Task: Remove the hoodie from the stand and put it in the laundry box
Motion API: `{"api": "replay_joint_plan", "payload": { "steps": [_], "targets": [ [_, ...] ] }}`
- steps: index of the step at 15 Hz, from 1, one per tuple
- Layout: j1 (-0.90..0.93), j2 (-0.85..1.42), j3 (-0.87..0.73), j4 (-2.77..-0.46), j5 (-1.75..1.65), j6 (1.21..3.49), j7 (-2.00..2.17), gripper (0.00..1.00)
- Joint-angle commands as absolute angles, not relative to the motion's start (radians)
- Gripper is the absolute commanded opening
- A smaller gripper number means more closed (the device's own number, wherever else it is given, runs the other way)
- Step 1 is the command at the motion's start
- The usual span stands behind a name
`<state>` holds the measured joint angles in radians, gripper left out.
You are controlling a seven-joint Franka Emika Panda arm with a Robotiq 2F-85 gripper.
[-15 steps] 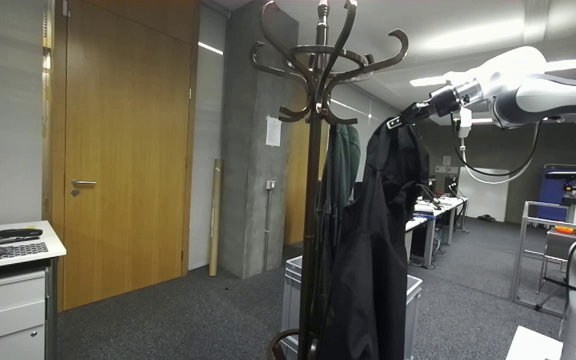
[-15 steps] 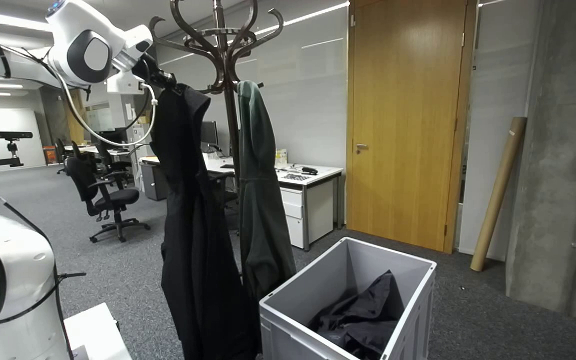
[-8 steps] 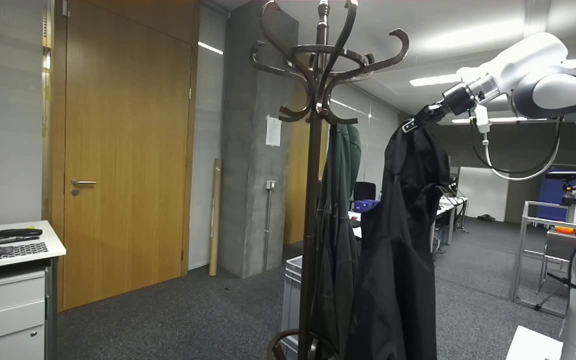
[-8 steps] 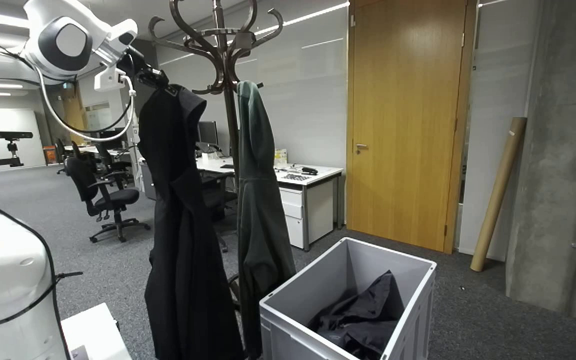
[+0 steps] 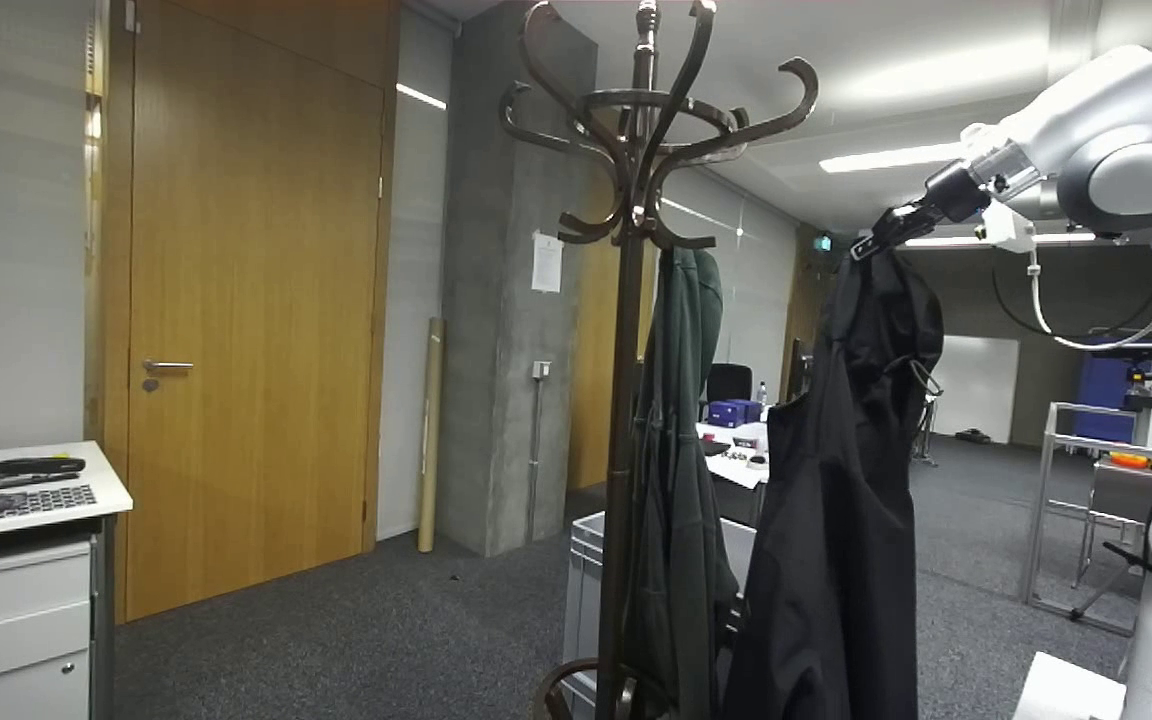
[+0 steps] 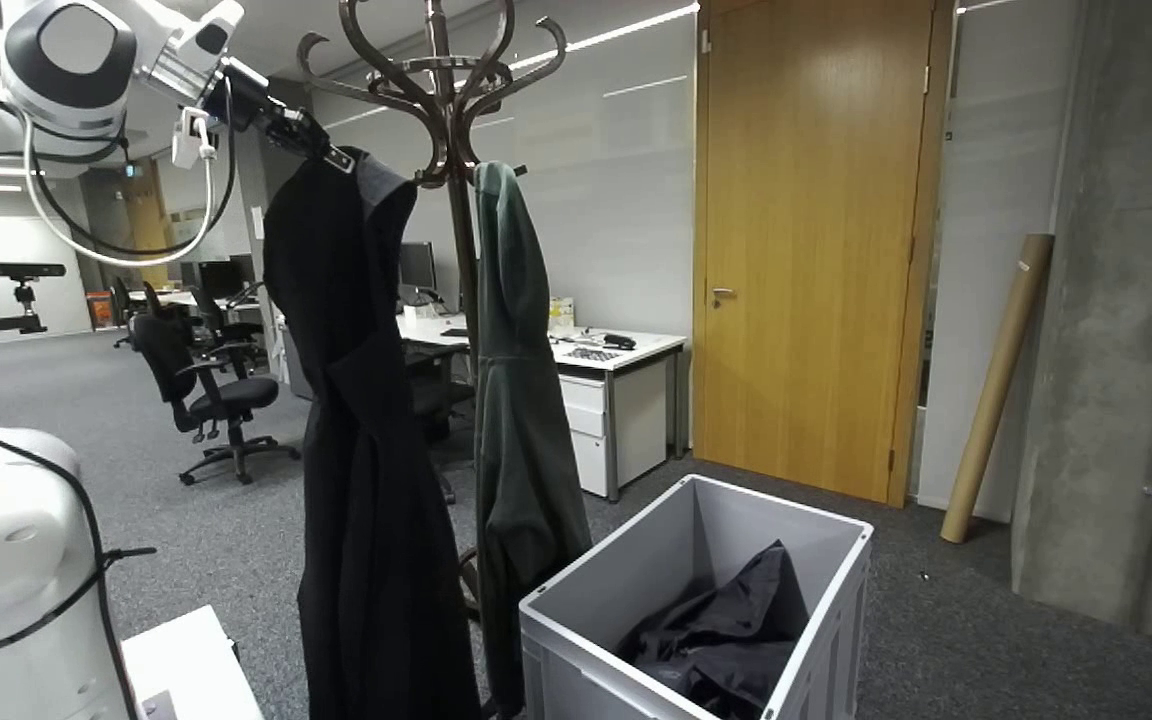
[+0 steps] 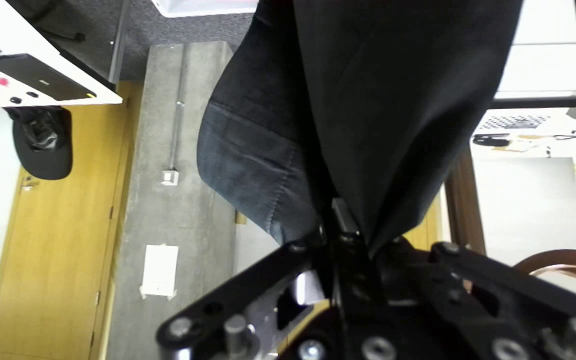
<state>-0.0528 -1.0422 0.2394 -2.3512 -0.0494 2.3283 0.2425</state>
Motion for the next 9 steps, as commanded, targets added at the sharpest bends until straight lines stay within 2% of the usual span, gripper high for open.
{"api": "replay_joint_plan", "payload": {
  "steps": [1,9],
  "targets": [
    [-0.106,-1.089,0.189,-2.364,-0.105,2.330,0.225,0.01],
    [-0.170,-1.086,0.052,-2.478,-0.154,2.390,0.188,0.01]
  ]
}}
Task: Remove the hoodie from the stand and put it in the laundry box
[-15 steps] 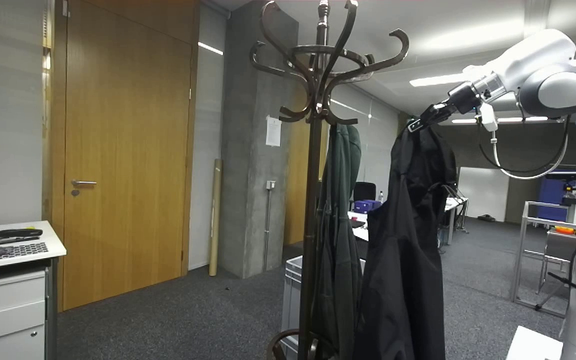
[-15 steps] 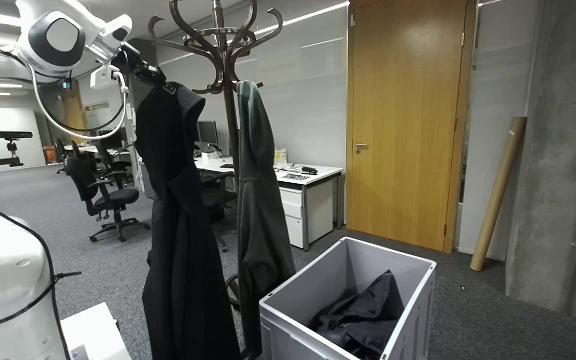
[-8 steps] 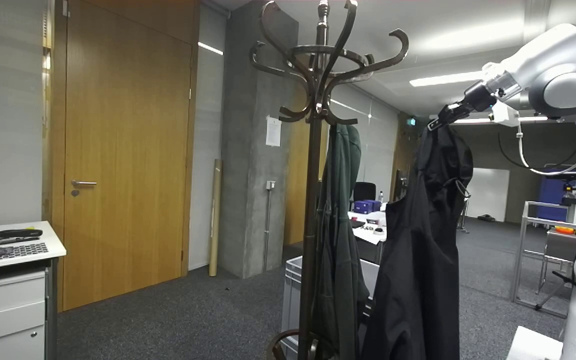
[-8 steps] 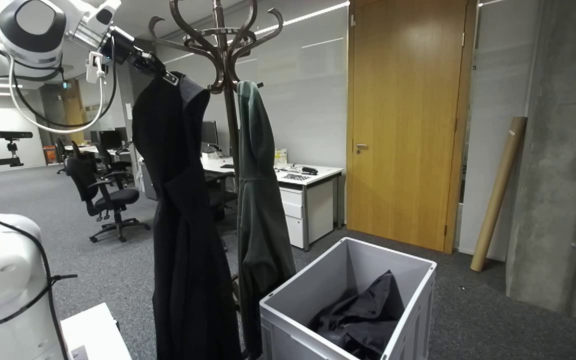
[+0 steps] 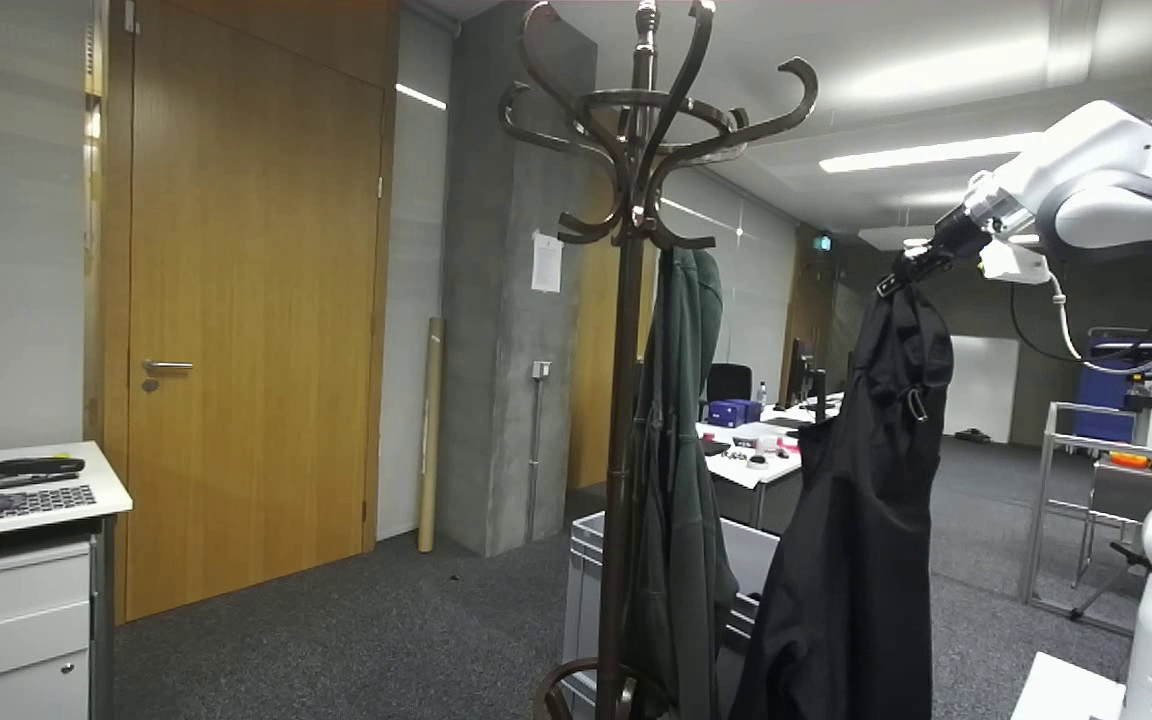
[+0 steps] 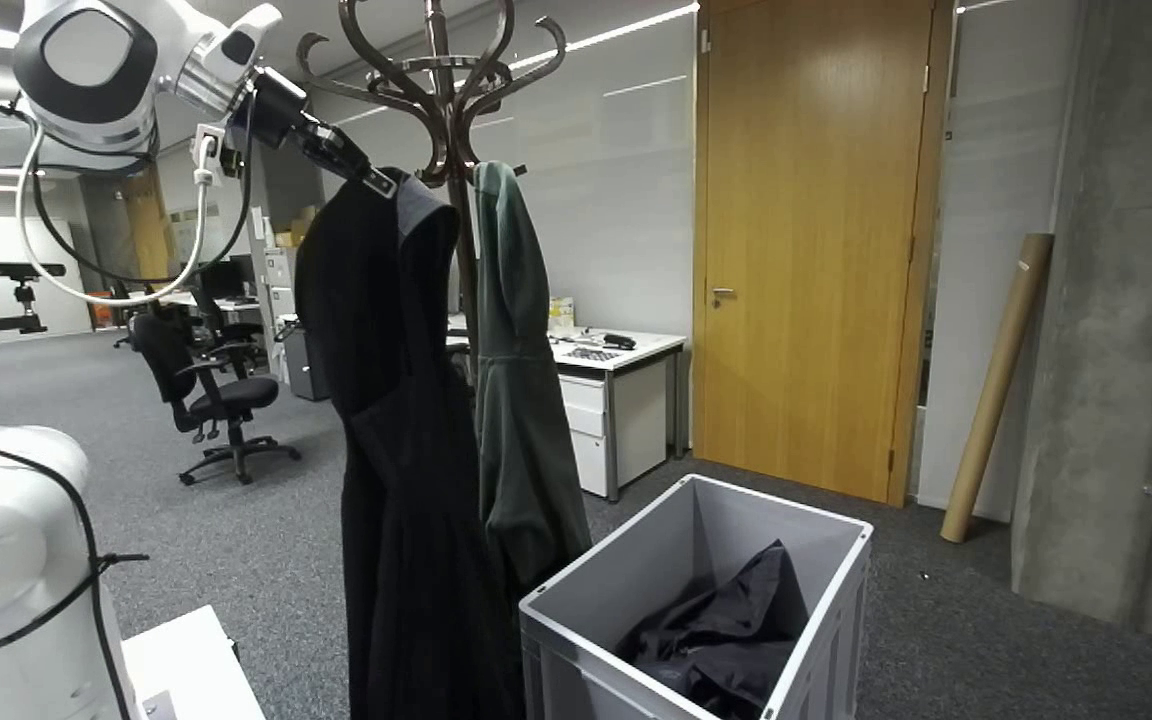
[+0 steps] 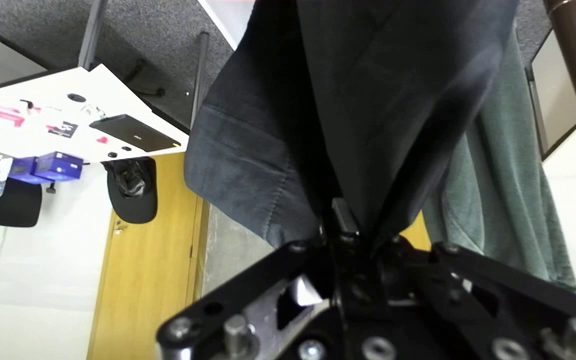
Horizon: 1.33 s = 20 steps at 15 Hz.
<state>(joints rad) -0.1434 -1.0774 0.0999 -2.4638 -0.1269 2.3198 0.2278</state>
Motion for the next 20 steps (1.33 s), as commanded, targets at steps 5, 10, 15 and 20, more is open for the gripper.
{"api": "replay_joint_plan", "payload": {
  "steps": [5,10,15,20],
  "targets": [
    [-0.166,-1.068,0.035,-2.500,-0.126,2.351,0.181,0.03],
    [-0.166,-1.065,0.035,-2.500,-0.126,2.353,0.181,0.03],
    [-0.166,-1.065,0.035,-2.500,-0.126,2.353,0.181,0.03],
    [-0.210,-1.009,0.039,-2.503,-0.146,2.415,0.213,0.01]
  ]
}}
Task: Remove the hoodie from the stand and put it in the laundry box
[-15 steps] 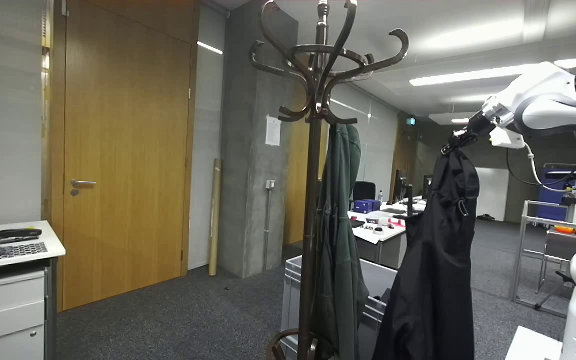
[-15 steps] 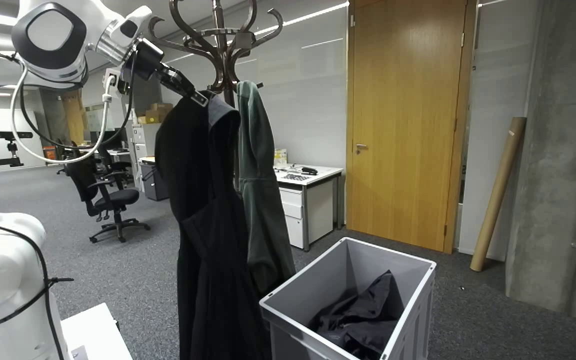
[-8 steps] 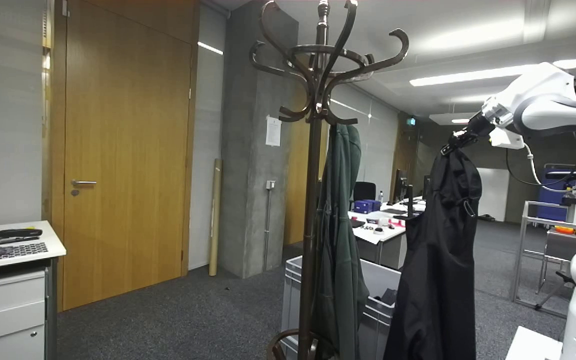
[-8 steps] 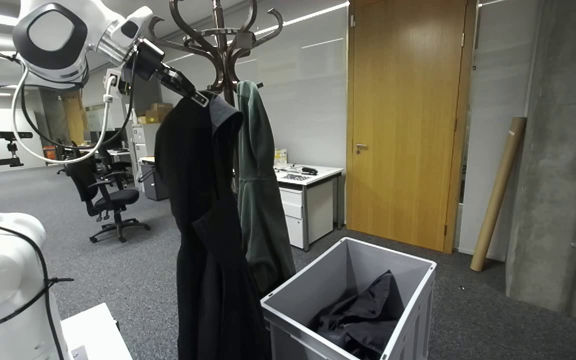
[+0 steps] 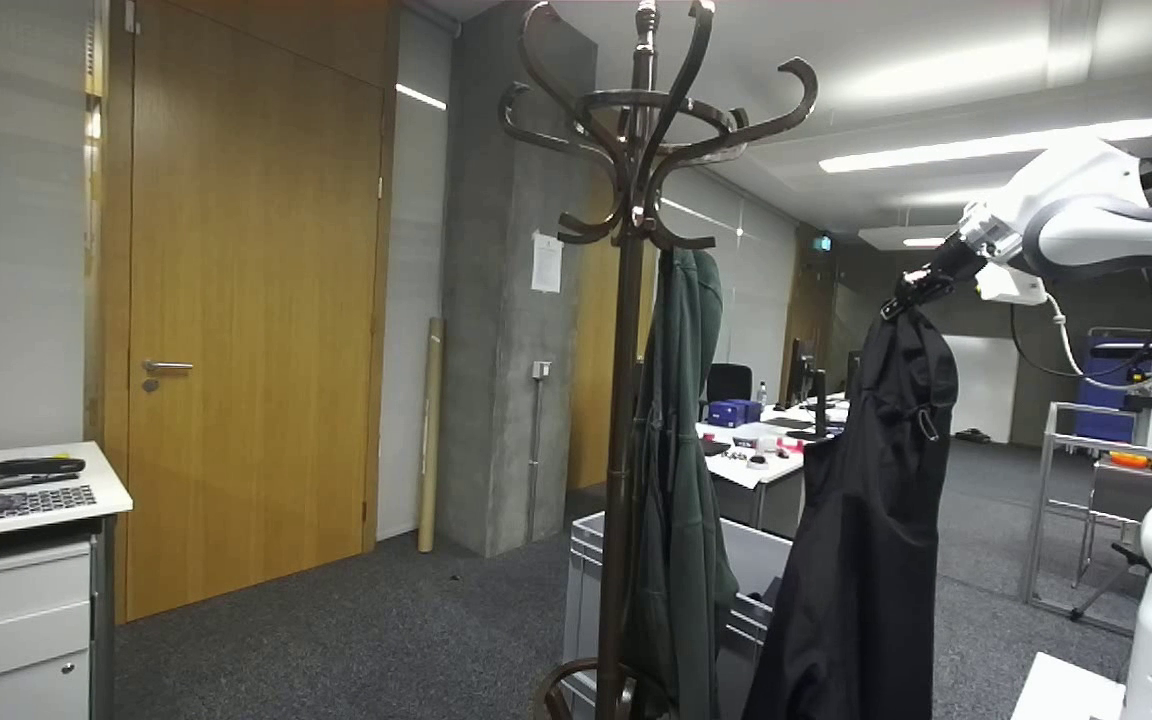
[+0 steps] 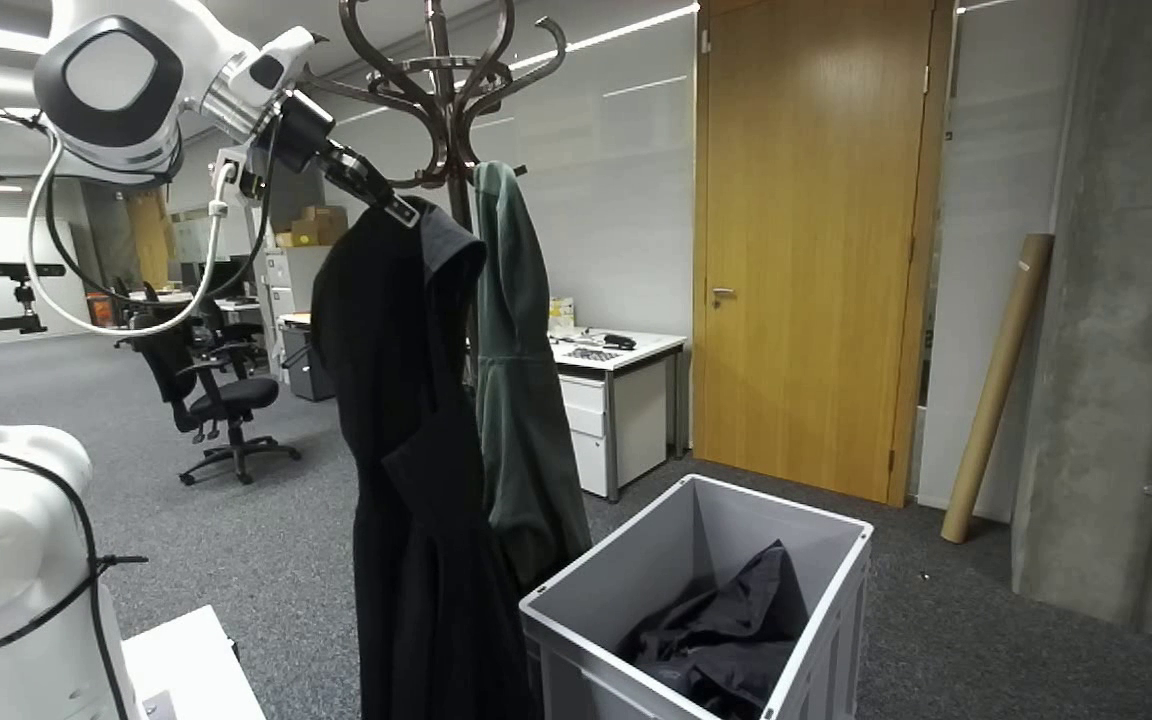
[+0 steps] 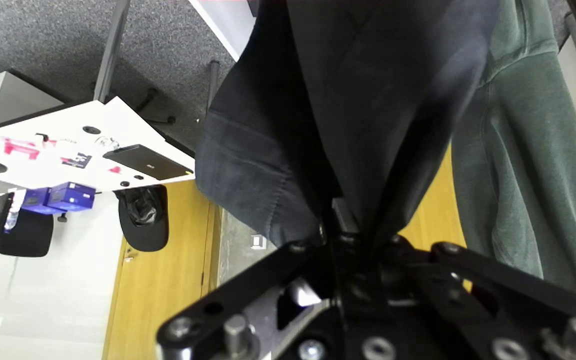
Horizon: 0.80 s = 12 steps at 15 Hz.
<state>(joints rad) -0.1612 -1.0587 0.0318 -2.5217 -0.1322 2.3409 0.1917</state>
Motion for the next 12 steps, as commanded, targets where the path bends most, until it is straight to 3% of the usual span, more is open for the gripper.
{"api": "replay_joint_plan", "payload": {
  "steps": [1,12],
  "targets": [
    [-0.234,-0.980,0.041,-2.499,-0.156,2.453,0.231,0.01],
    [-0.363,-0.722,0.036,-2.431,-0.115,2.874,0.278,0.01]
  ]
}}
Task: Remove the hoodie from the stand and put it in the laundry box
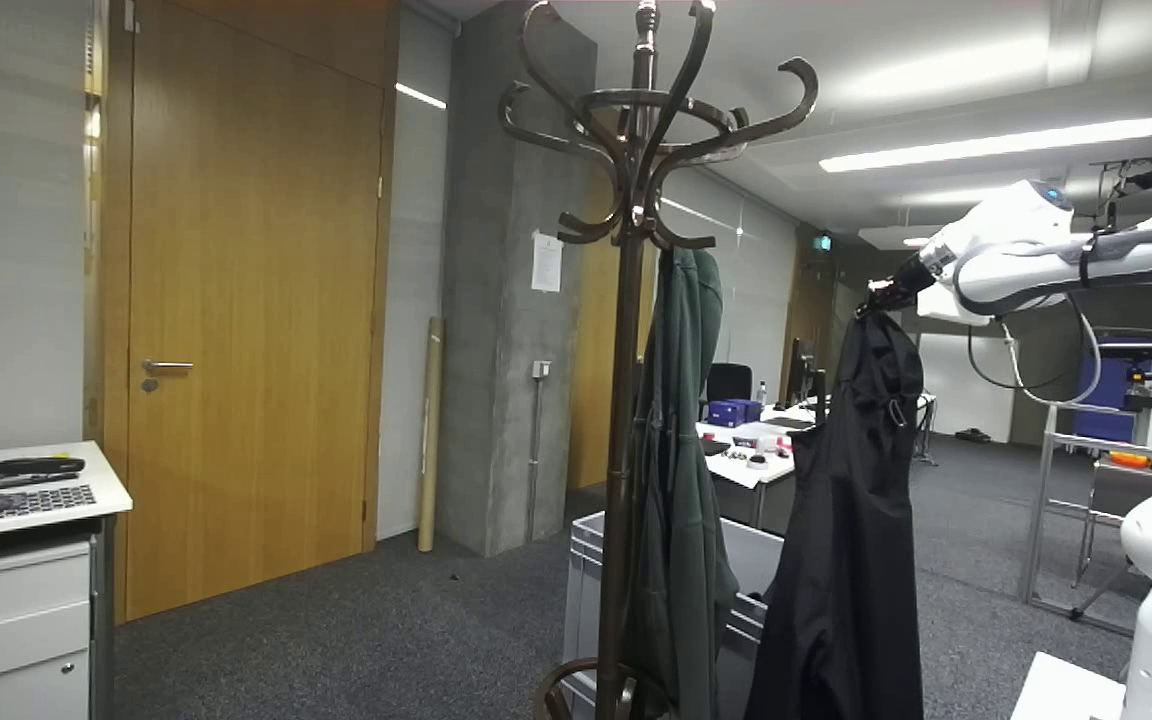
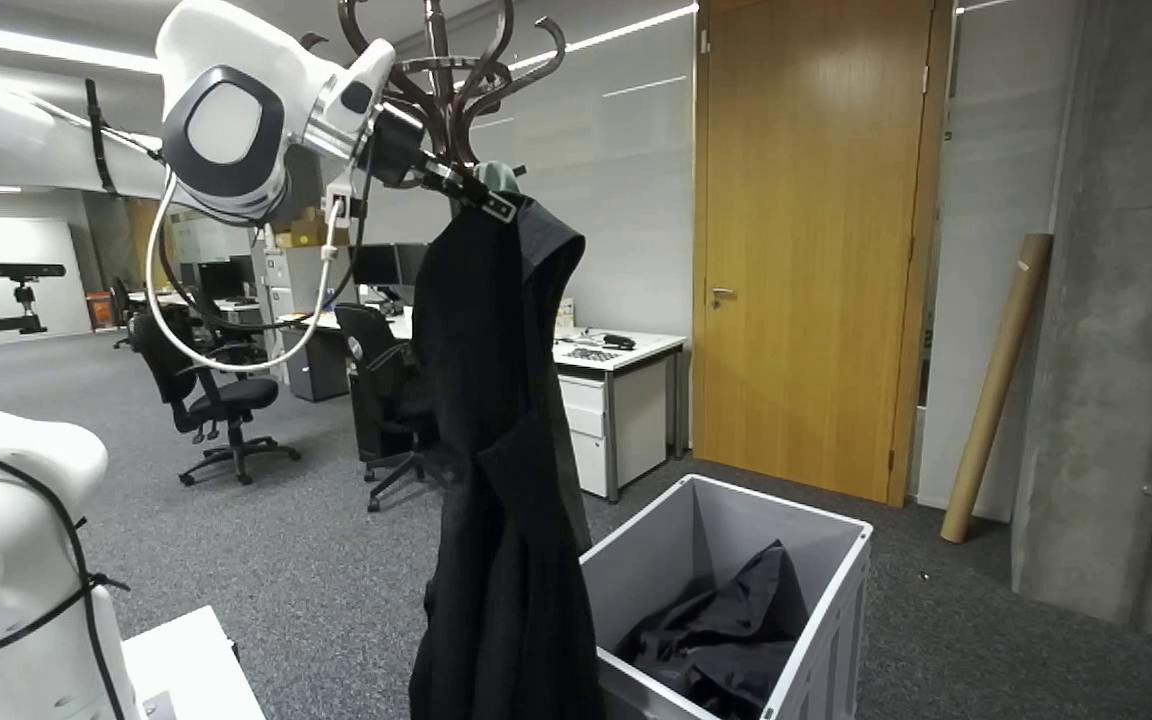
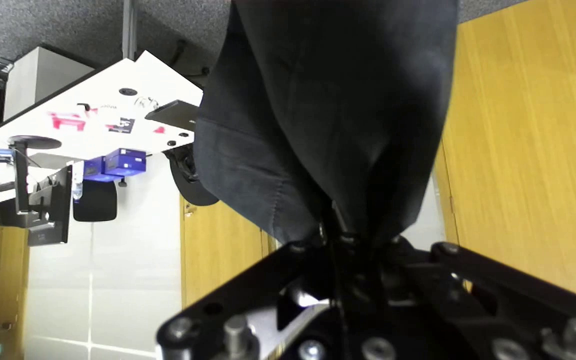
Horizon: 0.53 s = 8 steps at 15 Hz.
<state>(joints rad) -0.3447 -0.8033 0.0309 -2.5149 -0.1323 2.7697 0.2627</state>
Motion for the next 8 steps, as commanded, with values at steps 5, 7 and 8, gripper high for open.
{"api": "replay_joint_plan", "payload": {
  "steps": [5,7,8],
  "targets": [
    [-0.384,-0.602,0.023,-2.344,-0.091,2.985,0.269,0.01],
    [-0.413,-0.537,0.021,-2.273,-0.074,3.014,0.288,0.01],
    [-0.426,-0.507,0.022,-2.241,-0.068,3.026,0.296,0.01]
  ]
}}
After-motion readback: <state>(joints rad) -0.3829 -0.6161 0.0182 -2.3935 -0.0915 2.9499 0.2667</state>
